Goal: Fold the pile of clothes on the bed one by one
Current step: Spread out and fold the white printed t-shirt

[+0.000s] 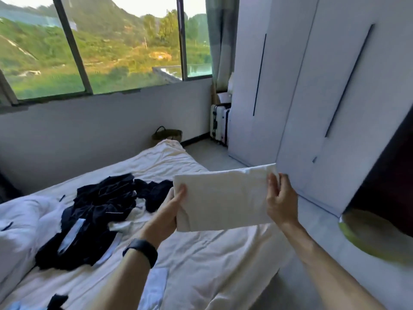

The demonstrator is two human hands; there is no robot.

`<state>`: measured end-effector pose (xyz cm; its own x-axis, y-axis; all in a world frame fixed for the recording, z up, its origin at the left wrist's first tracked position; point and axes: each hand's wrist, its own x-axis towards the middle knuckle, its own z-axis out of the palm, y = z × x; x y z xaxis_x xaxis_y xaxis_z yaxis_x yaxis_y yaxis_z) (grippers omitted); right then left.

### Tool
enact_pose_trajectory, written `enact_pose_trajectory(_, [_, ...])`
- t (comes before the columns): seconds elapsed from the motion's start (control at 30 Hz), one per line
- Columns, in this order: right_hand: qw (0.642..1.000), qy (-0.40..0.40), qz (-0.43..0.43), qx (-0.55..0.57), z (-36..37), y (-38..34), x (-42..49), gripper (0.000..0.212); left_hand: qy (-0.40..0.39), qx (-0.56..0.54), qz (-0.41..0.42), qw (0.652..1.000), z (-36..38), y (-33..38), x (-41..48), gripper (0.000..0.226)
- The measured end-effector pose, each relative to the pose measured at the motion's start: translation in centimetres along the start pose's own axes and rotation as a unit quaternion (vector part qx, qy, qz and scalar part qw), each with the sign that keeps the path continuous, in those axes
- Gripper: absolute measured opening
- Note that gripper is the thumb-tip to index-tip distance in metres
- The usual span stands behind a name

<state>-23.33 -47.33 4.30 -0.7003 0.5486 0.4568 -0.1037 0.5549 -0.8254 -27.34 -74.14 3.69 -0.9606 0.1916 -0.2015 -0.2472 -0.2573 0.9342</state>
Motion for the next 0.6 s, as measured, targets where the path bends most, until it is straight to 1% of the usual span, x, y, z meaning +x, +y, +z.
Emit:
enact_pose_trajectory(0.07, [0.999, 0.041, 0.001, -0.004, -1.2, -0.4, 1.5, 0.023, 0.024, 0.066, 0.066, 0.995, 2.8, 1.6, 1.8, 0.024])
enact_pose_trajectory(0.1, [0.998, 0.060, 0.003, -0.005, -1.7, -0.7, 2.4, 0.020, 0.047, 0.120, 0.105, 0.986, 4.1, 2.3, 2.7, 0.025])
enact_pose_trajectory(0.17, [0.995, 0.098, 0.001, -0.020, -2.5, -1.2, 4.3, 0.019, 0.088, 0.244, 0.196, 0.946, 6.4, 3.6, 4.7, 0.033])
enact_pose_trajectory(0.2, [0.992, 0.122, -0.013, -0.037, -3.0, -1.3, 5.2, 0.023, 0.103, 0.289, 0.230, 0.923, 7.3, 4.2, 5.5, 0.035])
enact_pose_trajectory(0.23, [0.988, 0.146, -0.027, -0.053, -3.5, -1.3, 6.2, 0.028, 0.113, 0.310, 0.253, 0.909, 8.3, 4.9, 6.4, 0.035])
enact_pose_trajectory(0.27, [0.984, 0.163, -0.029, -0.060, -4.1, -1.5, 7.1, 0.030, 0.117, 0.311, 0.270, 0.904, 9.1, 5.4, 7.3, 0.034])
enact_pose_trajectory(0.37, [0.979, 0.194, -0.010, -0.064, -5.7, -1.3, 9.5, 0.029, 0.106, 0.279, 0.290, 0.909, 11.8, 7.0, 9.5, 0.029])
enact_pose_trajectory(0.47, [0.971, 0.228, -0.013, -0.075, -6.7, -0.3, 11.1, 0.028, 0.084, 0.266, 0.287, 0.916, 14.4, 7.3, 11.8, 0.028])
enact_pose_trajectory(0.6, [0.966, 0.243, 0.014, -0.086, -8.8, 2.8, 12.2, 0.028, 0.018, 0.279, 0.257, 0.925, 18.0, 5.5, 15.0, 0.033])
